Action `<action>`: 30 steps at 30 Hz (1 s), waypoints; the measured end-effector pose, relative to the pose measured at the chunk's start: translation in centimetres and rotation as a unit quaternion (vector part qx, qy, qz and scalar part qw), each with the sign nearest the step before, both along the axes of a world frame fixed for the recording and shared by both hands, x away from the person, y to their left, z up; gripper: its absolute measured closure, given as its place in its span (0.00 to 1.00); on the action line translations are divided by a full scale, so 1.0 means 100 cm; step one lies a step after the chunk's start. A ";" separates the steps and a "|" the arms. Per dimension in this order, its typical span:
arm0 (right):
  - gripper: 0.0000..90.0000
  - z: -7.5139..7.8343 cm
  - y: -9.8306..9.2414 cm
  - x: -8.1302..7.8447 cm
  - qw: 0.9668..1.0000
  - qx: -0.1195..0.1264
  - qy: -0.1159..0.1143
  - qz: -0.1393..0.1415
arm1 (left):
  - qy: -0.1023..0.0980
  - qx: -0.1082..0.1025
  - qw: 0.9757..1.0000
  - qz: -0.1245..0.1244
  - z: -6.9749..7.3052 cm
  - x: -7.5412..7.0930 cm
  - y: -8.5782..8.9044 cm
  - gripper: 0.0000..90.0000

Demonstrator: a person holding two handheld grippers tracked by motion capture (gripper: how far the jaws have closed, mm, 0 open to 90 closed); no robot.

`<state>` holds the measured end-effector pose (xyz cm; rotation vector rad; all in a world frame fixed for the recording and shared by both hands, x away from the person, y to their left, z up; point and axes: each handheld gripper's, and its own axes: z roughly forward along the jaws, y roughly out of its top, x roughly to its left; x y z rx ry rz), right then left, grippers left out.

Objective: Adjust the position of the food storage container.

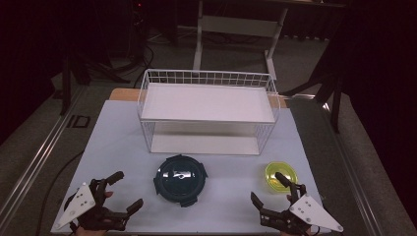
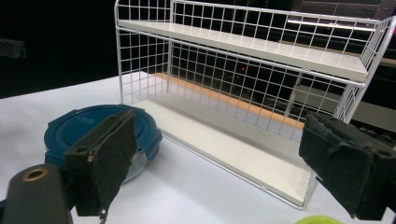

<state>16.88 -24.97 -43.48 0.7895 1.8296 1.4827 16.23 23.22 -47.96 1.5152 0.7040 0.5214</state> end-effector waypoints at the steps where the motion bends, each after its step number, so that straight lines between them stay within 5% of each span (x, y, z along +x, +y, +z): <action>1: 0.12 0.000 0.000 0.000 1.000 0.000 0.000 0.000 | 0.001 0.000 1.000 -0.001 0.001 0.000 0.000 0.00; 11: 0.12 0.004 0.001 -0.002 1.000 0.007 -0.002 0.003 | 0.020 0.006 0.999 -0.046 0.014 -0.002 -0.002 0.00; 17: 0.12 0.006 0.002 -0.003 1.000 0.010 -0.004 0.005 | 0.050 0.064 0.994 -0.070 0.005 0.009 0.002 0.06; 19: 0.12 0.006 0.002 -0.003 1.000 0.012 -0.006 0.005 | 0.063 0.087 0.991 -0.080 -0.002 0.014 0.002 0.16; 20: 0.12 0.007 0.002 -0.003 1.000 0.014 -0.004 0.006 | 0.071 0.096 0.989 -0.084 -0.006 0.018 0.003 0.29; 21: 0.12 0.007 0.002 -0.003 1.000 0.014 -0.004 0.006 | 0.083 0.106 0.986 -0.095 -0.010 0.022 0.004 0.29; 23: 0.12 0.006 0.002 -0.003 1.000 0.016 -0.001 0.008 | 0.101 0.128 0.982 -0.094 -0.019 0.030 0.004 0.49; 24: 0.12 0.006 0.002 -0.003 1.000 0.014 -0.001 0.009 | 0.109 0.136 0.980 -0.099 -0.023 0.034 0.004 0.66; 30: 0.12 0.006 0.002 -0.003 1.000 0.014 0.001 0.013 | 0.134 0.165 0.975 -0.068 -0.038 0.051 0.000 0.98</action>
